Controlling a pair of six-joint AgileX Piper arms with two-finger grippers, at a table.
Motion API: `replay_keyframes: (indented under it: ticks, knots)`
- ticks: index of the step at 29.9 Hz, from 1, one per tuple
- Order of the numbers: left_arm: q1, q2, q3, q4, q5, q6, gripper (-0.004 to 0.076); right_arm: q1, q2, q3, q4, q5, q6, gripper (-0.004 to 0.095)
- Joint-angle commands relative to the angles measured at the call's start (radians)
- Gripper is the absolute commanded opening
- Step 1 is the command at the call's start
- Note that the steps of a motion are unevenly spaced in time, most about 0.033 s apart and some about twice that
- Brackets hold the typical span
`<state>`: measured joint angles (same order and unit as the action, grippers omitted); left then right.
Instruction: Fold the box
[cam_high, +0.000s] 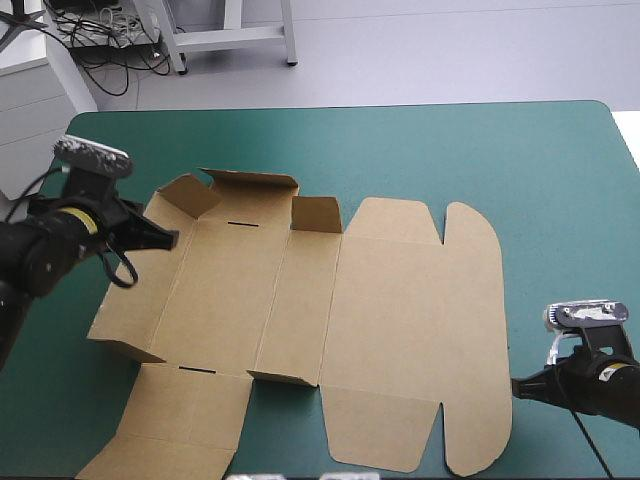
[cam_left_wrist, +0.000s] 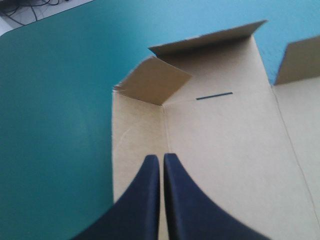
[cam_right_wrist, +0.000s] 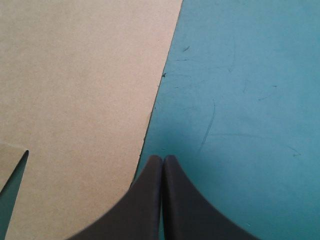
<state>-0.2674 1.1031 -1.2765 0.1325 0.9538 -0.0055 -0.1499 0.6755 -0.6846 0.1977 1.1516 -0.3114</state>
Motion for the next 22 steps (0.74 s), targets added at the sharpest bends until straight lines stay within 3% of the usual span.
replay_keyframes:
  ticks: [1, 7, 11, 22]
  knots:
    - [0.192, 0.085, -0.173, -0.19, 0.012, 0.147, 0.0016, -0.007, -0.027, -0.006, 0.013, -0.049, 0.002, -0.0015]
    - [0.643, 0.254, -0.343, -0.581, 0.251, 0.314, 0.0015, -0.007, -0.033, -0.006, 0.017, -0.052, 0.005, -0.0015]
    - [0.807, 0.296, -0.344, -0.669, 0.331, 0.351, 0.0013, -0.007, -0.033, -0.006, 0.017, -0.054, 0.005, -0.0015]
    - [0.863, 0.315, -0.341, -0.532, 0.331, 0.362, 0.0019, -0.007, -0.033, -0.006, 0.017, -0.06, 0.005, -0.0015]
